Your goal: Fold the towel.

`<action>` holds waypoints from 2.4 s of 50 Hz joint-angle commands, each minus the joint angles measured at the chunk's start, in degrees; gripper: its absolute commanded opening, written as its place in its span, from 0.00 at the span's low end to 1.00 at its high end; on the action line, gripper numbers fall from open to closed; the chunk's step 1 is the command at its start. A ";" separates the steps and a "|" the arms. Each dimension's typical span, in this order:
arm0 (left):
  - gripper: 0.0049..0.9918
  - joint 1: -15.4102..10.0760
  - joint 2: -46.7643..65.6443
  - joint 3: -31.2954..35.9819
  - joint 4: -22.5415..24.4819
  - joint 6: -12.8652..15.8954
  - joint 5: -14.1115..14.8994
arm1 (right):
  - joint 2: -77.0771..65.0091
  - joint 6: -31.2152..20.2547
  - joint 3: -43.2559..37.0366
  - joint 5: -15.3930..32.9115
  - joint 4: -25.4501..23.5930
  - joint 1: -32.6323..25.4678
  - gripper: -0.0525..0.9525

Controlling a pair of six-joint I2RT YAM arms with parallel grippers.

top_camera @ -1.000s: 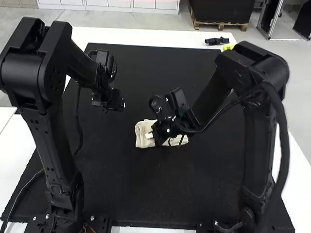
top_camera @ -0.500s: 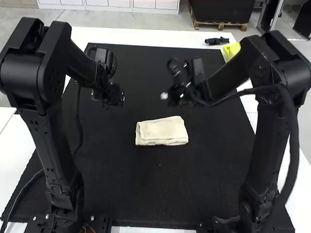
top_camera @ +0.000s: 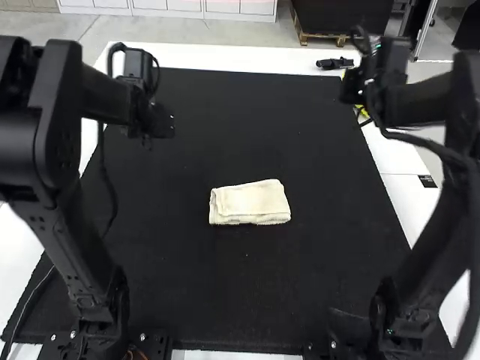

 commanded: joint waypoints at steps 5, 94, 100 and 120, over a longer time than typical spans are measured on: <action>0.97 2.11 -9.90 -4.63 3.68 0.10 0.25 | -9.18 -0.31 -6.33 0.63 1.42 -3.43 0.03; 0.95 1.14 -52.79 -30.56 15.20 4.23 4.91 | -67.80 6.89 -34.28 -13.70 -11.06 -3.08 0.03; 0.95 1.05 -57.89 -30.91 15.37 4.23 5.79 | -72.02 6.98 -35.07 -14.05 -12.47 -2.81 0.03; 0.95 1.05 -69.93 -31.96 16.43 4.23 8.16 | -80.19 10.23 -35.68 -14.23 -11.94 -3.25 0.03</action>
